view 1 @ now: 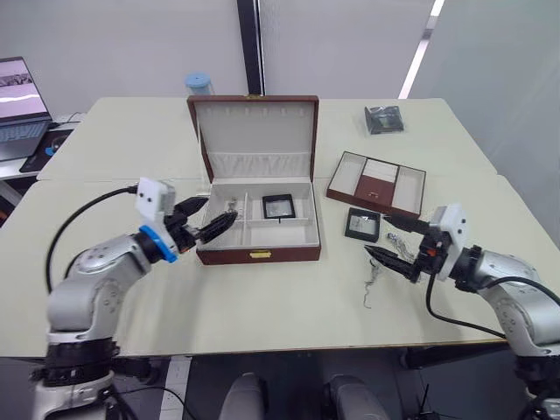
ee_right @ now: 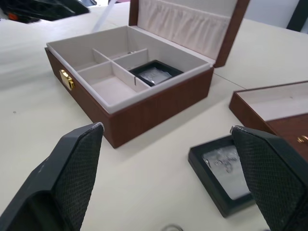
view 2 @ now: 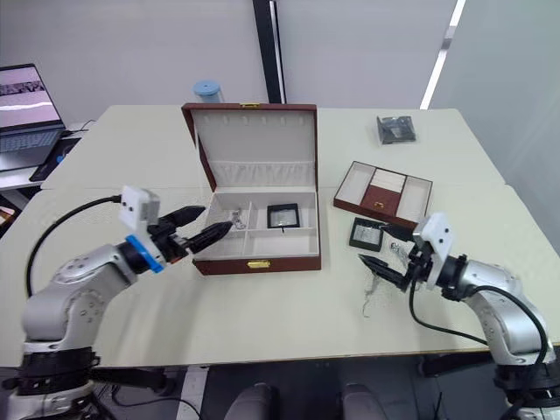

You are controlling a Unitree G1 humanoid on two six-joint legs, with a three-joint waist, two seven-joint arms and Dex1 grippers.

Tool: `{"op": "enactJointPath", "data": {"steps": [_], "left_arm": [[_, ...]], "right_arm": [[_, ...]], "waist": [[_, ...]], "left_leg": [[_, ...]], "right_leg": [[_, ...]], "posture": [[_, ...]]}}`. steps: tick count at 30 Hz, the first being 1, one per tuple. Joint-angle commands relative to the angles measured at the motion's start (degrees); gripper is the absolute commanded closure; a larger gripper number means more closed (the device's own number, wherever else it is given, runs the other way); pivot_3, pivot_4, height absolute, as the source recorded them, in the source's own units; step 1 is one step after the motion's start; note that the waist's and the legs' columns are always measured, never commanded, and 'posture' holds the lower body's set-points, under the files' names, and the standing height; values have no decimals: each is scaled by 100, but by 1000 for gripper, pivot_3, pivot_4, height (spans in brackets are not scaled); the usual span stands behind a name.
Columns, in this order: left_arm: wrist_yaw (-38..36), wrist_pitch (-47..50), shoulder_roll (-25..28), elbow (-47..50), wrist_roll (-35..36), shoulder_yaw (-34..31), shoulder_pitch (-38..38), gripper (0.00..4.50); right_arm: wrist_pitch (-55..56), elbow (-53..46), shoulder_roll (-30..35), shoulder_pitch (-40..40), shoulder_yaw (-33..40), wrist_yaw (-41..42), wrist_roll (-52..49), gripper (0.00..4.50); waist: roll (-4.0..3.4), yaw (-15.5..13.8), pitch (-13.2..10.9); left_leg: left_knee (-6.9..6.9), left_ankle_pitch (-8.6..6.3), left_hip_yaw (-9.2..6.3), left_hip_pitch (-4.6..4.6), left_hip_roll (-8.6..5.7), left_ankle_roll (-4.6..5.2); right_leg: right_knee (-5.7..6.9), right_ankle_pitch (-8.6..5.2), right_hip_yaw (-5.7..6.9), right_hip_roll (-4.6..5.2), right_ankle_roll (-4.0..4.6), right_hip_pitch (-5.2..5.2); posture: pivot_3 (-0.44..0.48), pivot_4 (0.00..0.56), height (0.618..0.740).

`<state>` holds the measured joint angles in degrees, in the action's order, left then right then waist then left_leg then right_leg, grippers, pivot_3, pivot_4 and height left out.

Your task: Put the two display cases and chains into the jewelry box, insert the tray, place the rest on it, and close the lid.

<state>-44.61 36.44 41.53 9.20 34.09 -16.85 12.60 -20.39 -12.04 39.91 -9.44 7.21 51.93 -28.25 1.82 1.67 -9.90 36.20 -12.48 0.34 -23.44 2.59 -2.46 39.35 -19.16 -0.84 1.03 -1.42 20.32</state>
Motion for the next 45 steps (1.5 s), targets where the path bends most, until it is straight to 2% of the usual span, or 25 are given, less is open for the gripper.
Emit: {"op": "enactJointPath", "data": {"steps": [1, 6, 12, 23, 45], "left_arm": [[-566, 32, 578, 55, 140, -476, -311, 13], [-913, -286, 1249, -428, -241, -943, -975, 13], [-1095, -771, 1654, -1107, -740, -1419, -1648, 13], [-966, -1161, 1615, -1584, -1105, -1788, -1960, 13], [-610, -1189, 1380, -1589, -1136, -1650, -1752, 13]], "right_arm": [[190, 123, 273, 95, 429, 270, -58, 0], [293, 472, 590, 330, 770, 541, -35, 0], [429, 679, 847, 745, 1038, 694, 79, 0], [755, 1192, 1126, 1066, 1371, 820, 338, 0], [928, 1309, 1032, 1095, 1334, 822, 416, 0]], "waist": [[-1, -5, -1], [-8, -8, -6], [-13, -9, -12], [-13, -11, -12], [-13, -8, -12]], "left_leg": [[-6, 0, 0, 0, 0, 0], [-19, -1, 1, 1, 1, 1], [-26, -1, 4, 0, 2, 2], [-27, -1, 8, 0, 3, 2], [-25, -1, 11, 2, 3, 2]], "right_leg": [[-5, 0, 1, 1, 0, 0], [-25, 0, 3, 3, 1, -1], [-32, 0, 2, 7, 2, 0], [-32, 0, 1, 11, 2, 2], [-28, 0, 0, 10, 2, 1]], "posture": [[0, 150, 740], [0, 150, 740], [0, 150, 740], [0, 150, 740], [0, 150, 740]]}}
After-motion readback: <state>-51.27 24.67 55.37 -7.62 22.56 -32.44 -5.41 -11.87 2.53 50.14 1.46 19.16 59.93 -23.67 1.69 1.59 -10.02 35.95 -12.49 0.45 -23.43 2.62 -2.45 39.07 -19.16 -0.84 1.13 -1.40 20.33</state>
